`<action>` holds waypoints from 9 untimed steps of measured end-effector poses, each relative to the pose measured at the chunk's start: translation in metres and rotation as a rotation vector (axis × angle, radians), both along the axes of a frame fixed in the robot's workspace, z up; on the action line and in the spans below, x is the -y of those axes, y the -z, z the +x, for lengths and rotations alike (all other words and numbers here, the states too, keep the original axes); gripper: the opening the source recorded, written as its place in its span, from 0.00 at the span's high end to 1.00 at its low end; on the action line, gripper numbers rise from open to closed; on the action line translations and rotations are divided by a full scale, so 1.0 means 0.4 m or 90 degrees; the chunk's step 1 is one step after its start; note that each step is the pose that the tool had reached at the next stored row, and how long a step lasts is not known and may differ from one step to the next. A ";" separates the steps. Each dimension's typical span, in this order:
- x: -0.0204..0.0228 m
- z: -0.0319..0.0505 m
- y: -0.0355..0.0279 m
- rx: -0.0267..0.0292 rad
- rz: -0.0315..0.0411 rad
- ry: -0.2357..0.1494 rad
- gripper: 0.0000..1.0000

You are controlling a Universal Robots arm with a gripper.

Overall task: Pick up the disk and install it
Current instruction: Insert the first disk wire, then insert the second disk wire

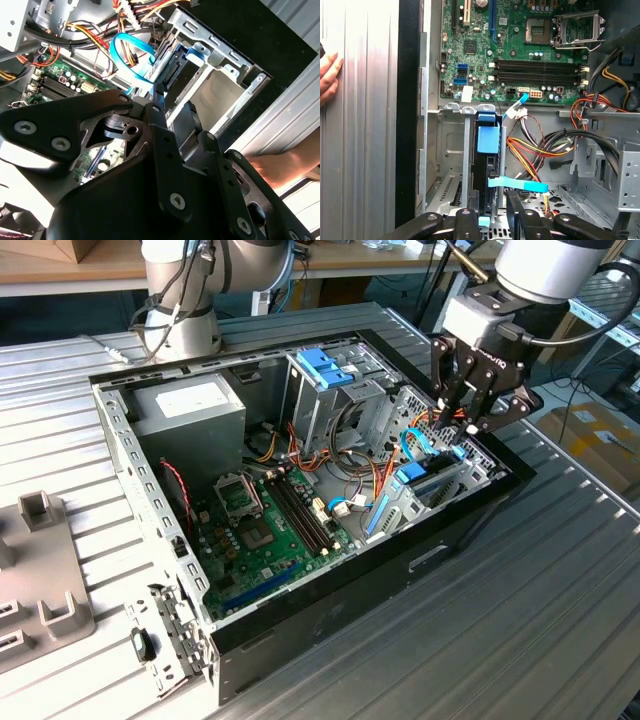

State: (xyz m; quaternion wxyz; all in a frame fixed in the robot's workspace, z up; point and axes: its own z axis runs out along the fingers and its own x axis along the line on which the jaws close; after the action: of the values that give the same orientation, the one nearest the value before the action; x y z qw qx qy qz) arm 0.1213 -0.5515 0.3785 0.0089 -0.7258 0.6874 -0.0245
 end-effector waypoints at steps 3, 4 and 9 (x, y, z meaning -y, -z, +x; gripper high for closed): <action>0.000 0.003 0.011 0.0000 -0.0001 0.000 0.64; 0.000 0.004 0.014 0.0000 -0.0001 0.000 0.64; 0.000 0.004 0.018 0.0000 0.0000 0.000 0.64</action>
State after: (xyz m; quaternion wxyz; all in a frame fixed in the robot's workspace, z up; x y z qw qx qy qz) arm 0.1229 -0.5514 0.3713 0.0089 -0.7257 0.6875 -0.0245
